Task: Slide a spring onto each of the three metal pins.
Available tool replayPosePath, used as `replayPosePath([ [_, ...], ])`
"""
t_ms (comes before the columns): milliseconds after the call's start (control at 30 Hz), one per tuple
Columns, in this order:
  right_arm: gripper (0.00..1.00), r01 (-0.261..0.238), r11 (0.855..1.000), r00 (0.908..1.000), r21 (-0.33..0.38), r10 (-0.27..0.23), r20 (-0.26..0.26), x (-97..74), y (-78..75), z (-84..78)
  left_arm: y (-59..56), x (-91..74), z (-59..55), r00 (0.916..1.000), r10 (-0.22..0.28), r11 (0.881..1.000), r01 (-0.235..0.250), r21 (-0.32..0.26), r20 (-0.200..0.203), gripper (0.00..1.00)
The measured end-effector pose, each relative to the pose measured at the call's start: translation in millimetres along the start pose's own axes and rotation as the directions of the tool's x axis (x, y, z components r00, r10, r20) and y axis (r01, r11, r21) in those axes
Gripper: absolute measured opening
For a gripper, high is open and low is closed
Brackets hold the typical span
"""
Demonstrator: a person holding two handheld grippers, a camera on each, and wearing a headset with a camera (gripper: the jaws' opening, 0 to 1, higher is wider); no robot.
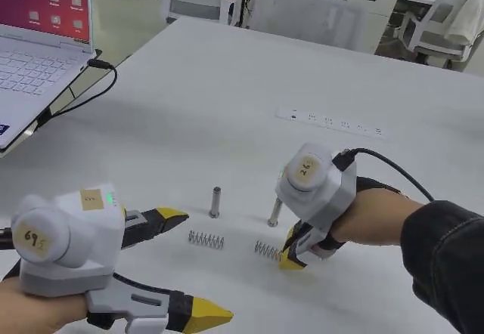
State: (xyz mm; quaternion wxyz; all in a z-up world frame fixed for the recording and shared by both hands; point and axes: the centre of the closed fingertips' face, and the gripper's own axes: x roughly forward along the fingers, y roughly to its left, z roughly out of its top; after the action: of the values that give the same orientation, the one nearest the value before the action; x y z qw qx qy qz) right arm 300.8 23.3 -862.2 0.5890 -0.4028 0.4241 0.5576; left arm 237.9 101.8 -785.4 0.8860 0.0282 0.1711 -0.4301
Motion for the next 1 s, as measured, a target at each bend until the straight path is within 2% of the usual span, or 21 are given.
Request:
replayPosePath([
  [333, 0.08, 0.015, 1.000, 0.9999, -0.017, -0.015, 0.006, -3.5, -1.7, 2.0, -0.8, 0.9, -0.6, 1.0000, -0.005, 1.000, 0.005, 0.006, -0.006, 0.83],
  [500, 0.08, 0.008, 1.000, 0.9999, -0.023, -0.008, 0.011, -9.6, 3.4, 2.3, -2.8, 1.6, -1.6, 0.9999, -0.011, 1.000, 0.011, 0.012, -0.013, 0.80],
  [833, 0.08, -0.037, 0.998, 0.9978, -0.041, 0.039, 0.053, -24.5, 19.3, 10.3, -4.9, 2.0, 0.3, 0.9997, -0.020, 1.000, 0.020, 0.023, -0.017, 0.75],
  [1000, 0.08, -0.057, 0.996, 0.9959, -0.072, 0.062, 0.066, -31.9, 27.7, 13.8, -6.5, 3.1, 1.3, 0.9993, -0.030, 0.999, 0.031, 0.029, -0.021, 0.71],
])
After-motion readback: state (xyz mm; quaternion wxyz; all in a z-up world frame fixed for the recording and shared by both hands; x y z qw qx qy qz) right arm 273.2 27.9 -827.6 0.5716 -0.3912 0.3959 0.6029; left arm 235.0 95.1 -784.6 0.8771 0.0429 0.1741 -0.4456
